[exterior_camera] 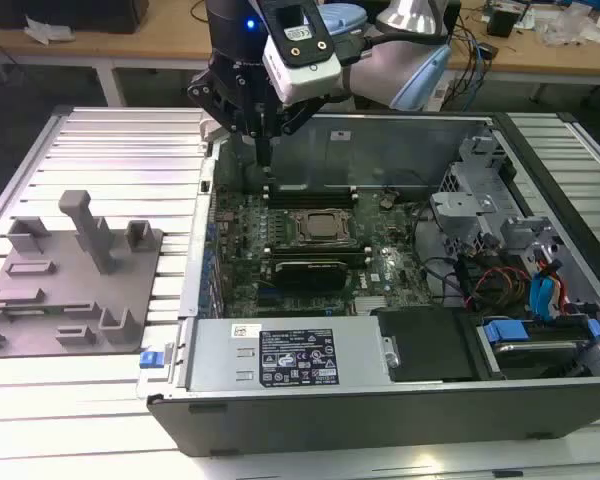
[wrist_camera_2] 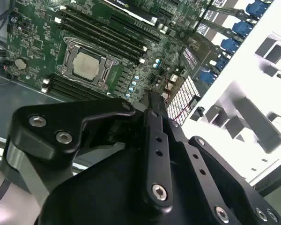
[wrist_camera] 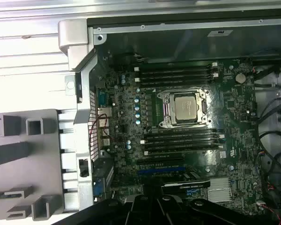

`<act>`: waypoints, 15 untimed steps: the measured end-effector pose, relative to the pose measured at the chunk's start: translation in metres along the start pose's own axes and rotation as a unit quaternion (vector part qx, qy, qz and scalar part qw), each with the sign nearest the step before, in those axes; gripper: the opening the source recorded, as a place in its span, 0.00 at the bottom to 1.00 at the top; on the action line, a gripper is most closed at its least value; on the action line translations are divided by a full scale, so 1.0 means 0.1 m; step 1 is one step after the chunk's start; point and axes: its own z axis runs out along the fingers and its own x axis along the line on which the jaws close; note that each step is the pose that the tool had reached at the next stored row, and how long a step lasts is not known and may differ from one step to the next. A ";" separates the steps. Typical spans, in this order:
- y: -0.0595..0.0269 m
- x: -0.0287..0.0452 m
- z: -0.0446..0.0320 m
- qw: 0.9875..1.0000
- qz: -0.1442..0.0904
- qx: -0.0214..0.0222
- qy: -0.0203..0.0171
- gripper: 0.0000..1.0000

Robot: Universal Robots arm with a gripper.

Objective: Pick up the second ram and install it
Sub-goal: 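Reach for the second ram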

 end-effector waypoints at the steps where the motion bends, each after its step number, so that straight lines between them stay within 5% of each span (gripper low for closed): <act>1: 0.000 0.000 0.000 1.000 0.000 0.000 0.000 0.08; 9: 0.000 0.001 0.000 1.000 0.000 0.000 0.000 0.08; 15: -0.012 0.163 -0.003 1.000 0.000 0.000 0.000 0.08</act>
